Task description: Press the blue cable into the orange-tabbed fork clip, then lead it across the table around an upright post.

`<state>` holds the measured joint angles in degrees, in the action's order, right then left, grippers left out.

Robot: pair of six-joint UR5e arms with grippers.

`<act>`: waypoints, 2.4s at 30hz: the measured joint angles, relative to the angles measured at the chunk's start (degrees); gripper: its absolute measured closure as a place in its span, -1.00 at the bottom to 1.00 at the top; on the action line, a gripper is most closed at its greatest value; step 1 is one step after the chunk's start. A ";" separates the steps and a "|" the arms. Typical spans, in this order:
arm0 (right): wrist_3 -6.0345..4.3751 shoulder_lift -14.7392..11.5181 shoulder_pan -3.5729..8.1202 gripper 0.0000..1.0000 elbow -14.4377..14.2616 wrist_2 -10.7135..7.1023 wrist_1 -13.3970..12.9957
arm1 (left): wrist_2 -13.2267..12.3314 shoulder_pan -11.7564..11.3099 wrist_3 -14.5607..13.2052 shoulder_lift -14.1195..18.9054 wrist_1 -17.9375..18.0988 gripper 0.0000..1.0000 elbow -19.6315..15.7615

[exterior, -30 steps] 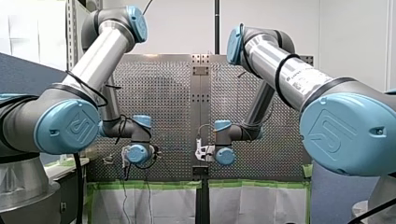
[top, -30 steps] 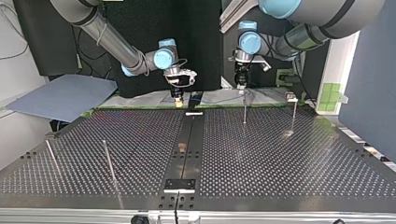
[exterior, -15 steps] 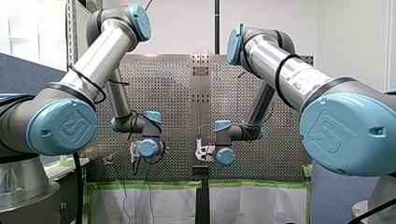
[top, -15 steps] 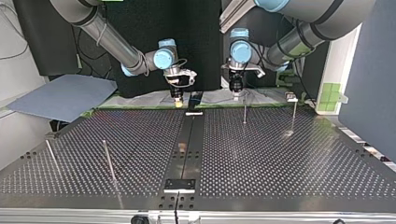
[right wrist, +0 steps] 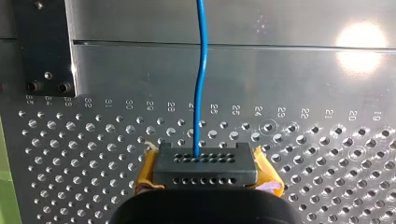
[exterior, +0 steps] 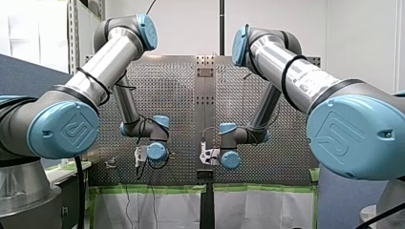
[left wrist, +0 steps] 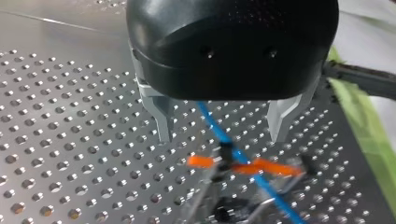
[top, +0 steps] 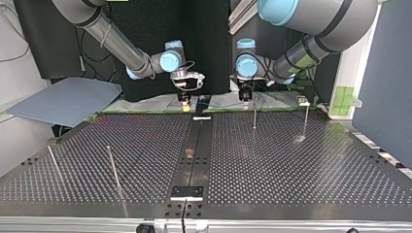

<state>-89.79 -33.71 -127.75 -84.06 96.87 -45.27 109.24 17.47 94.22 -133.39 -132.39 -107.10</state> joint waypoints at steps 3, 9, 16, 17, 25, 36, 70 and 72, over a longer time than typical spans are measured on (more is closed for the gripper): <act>0.12 0.00 -0.01 1.00 0.01 0.00 0.00 | 0.23 -0.02 0.41 0.00 -0.07 -1.00 0.73; 0.29 -0.01 0.02 1.00 0.01 0.00 0.01 | 0.49 -0.02 0.42 -0.01 0.05 -1.00 1.20; 0.27 -0.01 0.05 1.00 0.03 0.00 0.00 | 0.39 0.21 -0.78 0.01 0.84 -0.22 1.22; 0.26 -0.01 0.06 1.00 0.03 -0.01 0.00 | 0.44 0.24 -0.98 0.01 0.88 0.72 1.23; 0.22 0.01 0.08 1.00 0.05 -0.01 -0.04 | -0.04 0.28 -2.43 0.02 1.87 1.00 1.28; 0.25 -0.01 0.75 1.00 0.04 0.01 0.04 | 2.19 0.30 -3.97 0.05 2.22 1.00 1.41; -0.34 -13.85 1.18 1.00 2.19 -0.17 12.58 | 5.55 4.12 -3.65 14.89 -12.51 1.00 2.85; -0.41 -14.71 1.13 1.00 2.19 -0.47 12.80 | 5.63 4.17 -3.26 15.95 -13.60 1.00 3.25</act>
<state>-90.21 -48.42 -126.62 -81.87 96.40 -32.48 114.87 21.64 90.96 -117.44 -145.98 -103.85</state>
